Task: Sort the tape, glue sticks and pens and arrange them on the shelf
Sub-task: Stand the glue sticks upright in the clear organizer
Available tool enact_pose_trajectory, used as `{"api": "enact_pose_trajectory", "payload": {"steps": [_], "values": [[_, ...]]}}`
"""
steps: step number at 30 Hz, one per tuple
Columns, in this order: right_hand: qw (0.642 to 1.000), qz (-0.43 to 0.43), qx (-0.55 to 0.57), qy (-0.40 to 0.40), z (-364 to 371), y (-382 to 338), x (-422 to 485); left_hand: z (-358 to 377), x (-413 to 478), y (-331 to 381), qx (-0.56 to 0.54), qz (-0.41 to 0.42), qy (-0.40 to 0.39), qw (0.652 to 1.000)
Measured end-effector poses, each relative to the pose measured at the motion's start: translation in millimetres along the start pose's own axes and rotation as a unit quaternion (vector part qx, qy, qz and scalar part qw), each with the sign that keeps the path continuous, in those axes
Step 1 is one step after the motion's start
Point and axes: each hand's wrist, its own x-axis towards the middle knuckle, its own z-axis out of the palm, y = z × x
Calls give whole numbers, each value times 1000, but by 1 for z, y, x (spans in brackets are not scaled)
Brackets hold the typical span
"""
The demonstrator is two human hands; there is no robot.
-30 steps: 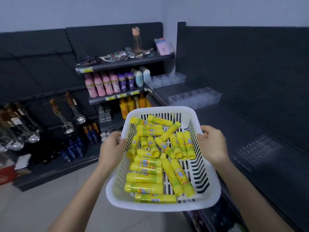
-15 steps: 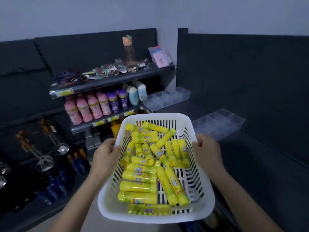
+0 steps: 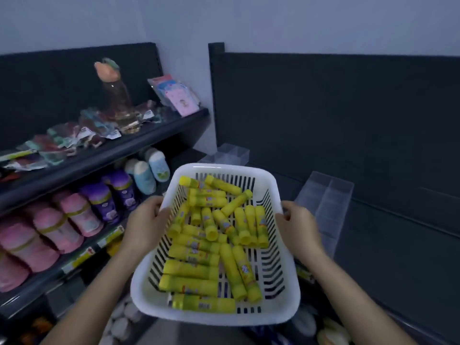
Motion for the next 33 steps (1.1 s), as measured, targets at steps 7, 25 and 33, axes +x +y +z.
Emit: {"api": "enact_pose_trajectory", "payload": {"steps": [7,25,33], "values": [[994,50,-73,61,10,13,54,58,88,-8,-19,78,-91,993],[977,144,-139,78,10,61,150,177,232,27,86,176,-208,958],[954,228,-183,66,14,69,161,211,256,36,202,271,-260,905]]}}
